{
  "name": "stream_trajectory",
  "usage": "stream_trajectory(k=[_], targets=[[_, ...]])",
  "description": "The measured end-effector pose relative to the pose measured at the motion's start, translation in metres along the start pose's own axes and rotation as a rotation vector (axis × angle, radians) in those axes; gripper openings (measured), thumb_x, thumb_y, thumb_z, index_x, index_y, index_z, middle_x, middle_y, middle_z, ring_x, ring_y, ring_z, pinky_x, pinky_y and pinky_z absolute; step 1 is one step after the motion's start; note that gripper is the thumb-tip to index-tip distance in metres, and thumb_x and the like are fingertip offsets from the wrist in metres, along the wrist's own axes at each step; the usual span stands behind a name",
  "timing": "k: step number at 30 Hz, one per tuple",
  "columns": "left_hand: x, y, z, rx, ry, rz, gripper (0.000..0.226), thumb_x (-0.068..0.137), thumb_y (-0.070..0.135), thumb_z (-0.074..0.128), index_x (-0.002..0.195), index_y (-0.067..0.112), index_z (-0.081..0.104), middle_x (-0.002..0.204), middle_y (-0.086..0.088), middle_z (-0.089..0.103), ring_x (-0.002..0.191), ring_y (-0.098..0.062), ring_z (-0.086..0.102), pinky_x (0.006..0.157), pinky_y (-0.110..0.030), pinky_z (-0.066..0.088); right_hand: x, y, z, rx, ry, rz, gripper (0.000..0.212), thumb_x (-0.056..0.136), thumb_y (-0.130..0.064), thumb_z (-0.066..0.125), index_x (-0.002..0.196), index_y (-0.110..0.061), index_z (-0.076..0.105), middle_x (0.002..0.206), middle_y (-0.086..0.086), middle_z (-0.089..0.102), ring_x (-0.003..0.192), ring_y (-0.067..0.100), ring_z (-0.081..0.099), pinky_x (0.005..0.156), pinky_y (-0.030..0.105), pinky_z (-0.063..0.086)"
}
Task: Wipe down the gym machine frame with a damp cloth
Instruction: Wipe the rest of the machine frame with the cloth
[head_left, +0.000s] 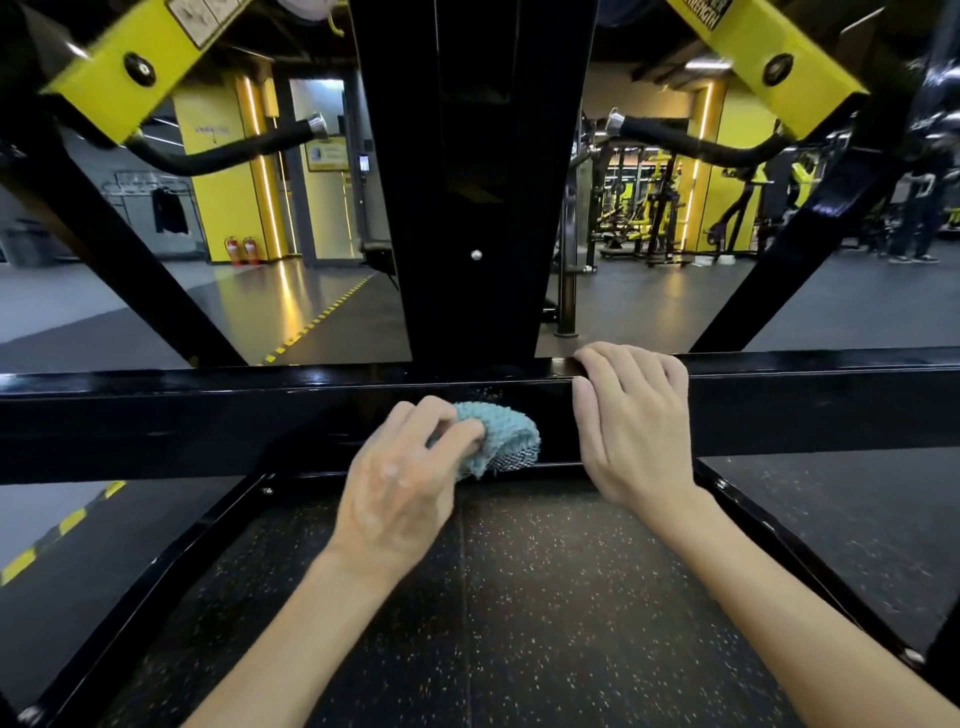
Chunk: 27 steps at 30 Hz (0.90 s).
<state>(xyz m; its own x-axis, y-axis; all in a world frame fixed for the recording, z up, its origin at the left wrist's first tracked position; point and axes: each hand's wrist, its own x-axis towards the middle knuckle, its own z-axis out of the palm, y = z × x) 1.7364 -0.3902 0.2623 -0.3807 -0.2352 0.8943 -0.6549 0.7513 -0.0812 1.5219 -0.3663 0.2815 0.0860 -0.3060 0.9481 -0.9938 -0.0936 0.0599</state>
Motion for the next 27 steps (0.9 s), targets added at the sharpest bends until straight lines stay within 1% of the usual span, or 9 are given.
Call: stream_trajectory(k=[3,7,11,15,18,20,23,25,27], targets=[[0.018,0.023,0.012,-0.039,0.000,0.020,0.015,0.081,0.003,0.079,0.089,0.008,0.068,0.086,-0.005,0.057,0.070,-0.020,0.052,0.054,-0.030,0.052,-0.003,-0.003,0.004,-0.016,-0.011,0.038,0.039,0.103,-0.023,0.033,0.112,-0.003,0.064,0.119,0.009,0.064,0.108,0.030,0.058,0.098,0.042,0.034],[0.032,0.036,0.020,-0.059,-0.021,0.037,0.014,0.082,0.008,0.079,0.088,0.014,0.068,0.085,-0.001,0.057,0.067,-0.015,0.053,0.049,-0.023,0.049,-0.011,0.003,0.001,-0.017,-0.057,0.032,0.046,0.103,-0.023,0.027,0.131,0.000,0.055,0.144,0.015,0.048,0.133,0.032,0.044,0.112,0.043,0.025],[-0.003,-0.010,-0.004,-0.029,0.002,0.015,0.013,0.085,0.007,0.076,0.094,0.008,0.067,0.087,-0.005,0.060,0.067,-0.019,0.057,0.049,-0.031,0.055,-0.018,-0.009,0.011,-0.054,-0.026,0.116,0.047,0.101,-0.024,0.033,0.138,0.001,0.048,0.150,0.018,0.039,0.140,0.033,0.034,0.114,0.047,0.020],[-0.023,-0.043,-0.027,-0.017,0.049,-0.045,0.013,0.091,0.018,0.061,0.096,0.007,0.066,0.087,-0.007,0.060,0.068,-0.020,0.059,0.050,-0.032,0.056,-0.019,-0.028,0.019,-0.042,0.019,0.259,0.050,0.101,-0.026,0.030,0.141,0.002,0.042,0.155,0.019,0.031,0.146,0.034,0.023,0.120,0.051,0.010],[-0.002,-0.022,-0.015,-0.040,0.035,-0.015,0.006,0.087,0.013,0.072,0.090,0.009,0.069,0.087,-0.005,0.061,0.068,-0.020,0.058,0.049,-0.034,0.055,-0.019,-0.048,0.022,-0.064,-0.038,0.226,0.057,0.100,-0.029,0.028,0.149,0.000,0.031,0.160,0.017,0.021,0.148,0.041,0.010,0.119,0.053,0.003],[0.013,-0.005,-0.003,-0.072,0.025,0.005,0.012,0.083,0.008,0.079,0.088,0.012,0.069,0.087,-0.002,0.060,0.067,-0.018,0.056,0.049,-0.032,0.053,-0.021,-0.057,0.024,-0.048,-0.070,0.170,0.062,0.094,-0.022,0.030,0.152,-0.002,0.024,0.162,0.013,0.017,0.150,0.038,0.004,0.120,0.050,-0.003],[0.010,-0.009,-0.005,-0.065,-0.006,0.003,0.020,0.078,0.004,0.083,0.089,0.013,0.069,0.087,0.000,0.059,0.067,-0.016,0.053,0.047,-0.027,0.051,-0.022,-0.051,0.024,-0.082,-0.072,0.118,0.057,0.096,-0.022,0.031,0.151,-0.006,0.028,0.159,0.011,0.027,0.149,0.033,0.014,0.120,0.046,0.000],[-0.009,-0.031,-0.015,-0.039,0.002,-0.005,0.021,0.080,0.003,0.080,0.093,0.013,0.068,0.089,-0.001,0.061,0.068,-0.018,0.056,0.046,-0.030,0.053,-0.022,-0.046,0.025,-0.100,-0.061,0.104,0.051,0.100,-0.027,0.031,0.147,-0.007,0.034,0.155,0.012,0.035,0.146,0.033,0.022,0.119,0.047,0.006],[-0.028,-0.055,-0.028,-0.005,0.022,-0.024,0.016,0.087,0.009,0.071,0.099,0.015,0.061,0.091,-0.003,0.060,0.070,-0.020,0.059,0.046,-0.034,0.055,-0.022,-0.049,0.028,-0.083,-0.043,0.127,0.049,0.100,-0.027,0.033,0.143,-0.005,0.040,0.151,0.012,0.040,0.144,0.034,0.026,0.118,0.049,0.010]])
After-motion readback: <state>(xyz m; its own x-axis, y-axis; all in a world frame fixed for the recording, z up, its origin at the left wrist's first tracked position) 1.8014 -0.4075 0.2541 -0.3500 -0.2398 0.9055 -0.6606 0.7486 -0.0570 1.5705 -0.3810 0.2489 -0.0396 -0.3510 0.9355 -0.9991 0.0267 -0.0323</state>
